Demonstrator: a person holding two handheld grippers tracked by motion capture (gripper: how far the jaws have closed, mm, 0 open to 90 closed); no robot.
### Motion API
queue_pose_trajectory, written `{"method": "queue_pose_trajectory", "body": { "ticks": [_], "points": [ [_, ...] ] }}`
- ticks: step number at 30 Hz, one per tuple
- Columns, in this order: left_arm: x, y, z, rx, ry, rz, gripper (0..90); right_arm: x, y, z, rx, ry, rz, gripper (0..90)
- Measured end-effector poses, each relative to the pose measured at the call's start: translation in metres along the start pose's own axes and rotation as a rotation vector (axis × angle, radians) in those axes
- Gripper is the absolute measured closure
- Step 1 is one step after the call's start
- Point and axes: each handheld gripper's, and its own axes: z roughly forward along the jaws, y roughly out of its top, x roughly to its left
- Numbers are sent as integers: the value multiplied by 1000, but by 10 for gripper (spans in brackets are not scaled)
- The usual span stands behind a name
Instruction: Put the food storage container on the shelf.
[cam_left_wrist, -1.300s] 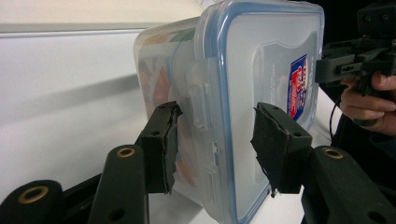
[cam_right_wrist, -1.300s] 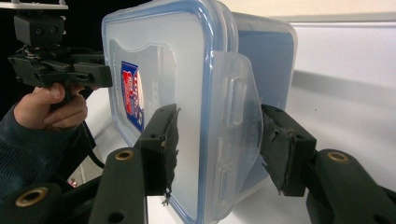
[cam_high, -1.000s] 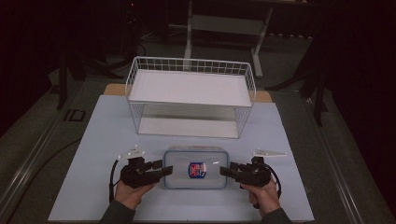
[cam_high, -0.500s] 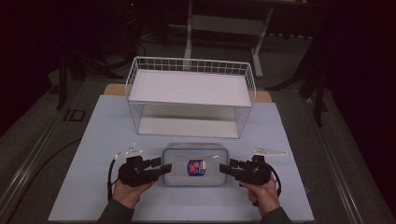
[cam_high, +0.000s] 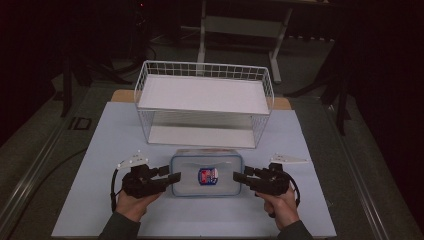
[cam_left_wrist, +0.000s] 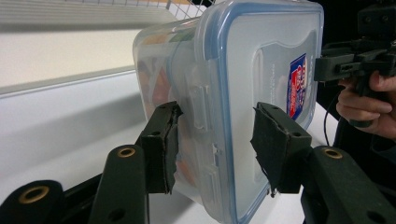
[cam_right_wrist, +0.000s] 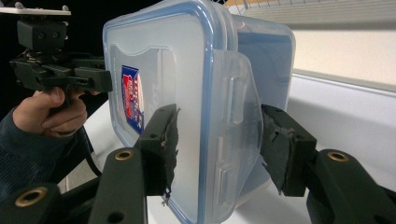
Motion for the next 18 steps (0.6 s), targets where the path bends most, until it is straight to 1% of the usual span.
{"method": "queue_pose_trajectory", "body": {
  "ticks": [8,18],
  "points": [
    [1,10,-9,-15,7,17,513,6,11,3,-13,6,-21,486],
    [-2,28,-15,-48,11,43,514,13,33,0,-38,5,-60,486]
  ]
}}
